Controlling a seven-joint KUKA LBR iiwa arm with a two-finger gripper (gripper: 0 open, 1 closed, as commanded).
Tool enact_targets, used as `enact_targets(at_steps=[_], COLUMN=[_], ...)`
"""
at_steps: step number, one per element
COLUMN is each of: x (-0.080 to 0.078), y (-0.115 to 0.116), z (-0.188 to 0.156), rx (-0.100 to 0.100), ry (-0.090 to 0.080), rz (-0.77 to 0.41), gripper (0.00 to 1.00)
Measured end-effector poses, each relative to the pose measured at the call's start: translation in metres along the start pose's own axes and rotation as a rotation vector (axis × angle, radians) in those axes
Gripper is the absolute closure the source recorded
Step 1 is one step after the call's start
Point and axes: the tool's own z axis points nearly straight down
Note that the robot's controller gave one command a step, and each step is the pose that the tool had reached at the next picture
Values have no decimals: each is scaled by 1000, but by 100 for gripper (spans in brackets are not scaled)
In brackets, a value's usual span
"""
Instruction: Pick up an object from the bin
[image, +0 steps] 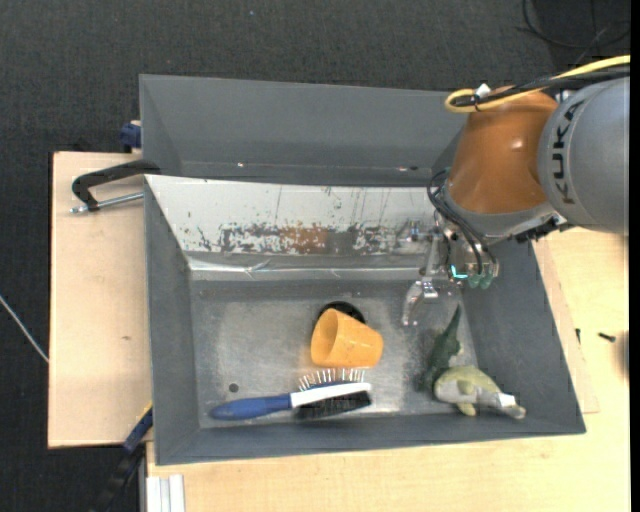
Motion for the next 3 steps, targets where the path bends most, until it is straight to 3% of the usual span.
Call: enact_targets(at_steps=[1, 2, 3], x=[50, 51, 58], y=[80, 78, 78], z=[41, 43, -112], rx=[1, 1, 4], ry=[-15, -11, -21], rz=[-454, -452, -493], gripper=[0, 100, 100])
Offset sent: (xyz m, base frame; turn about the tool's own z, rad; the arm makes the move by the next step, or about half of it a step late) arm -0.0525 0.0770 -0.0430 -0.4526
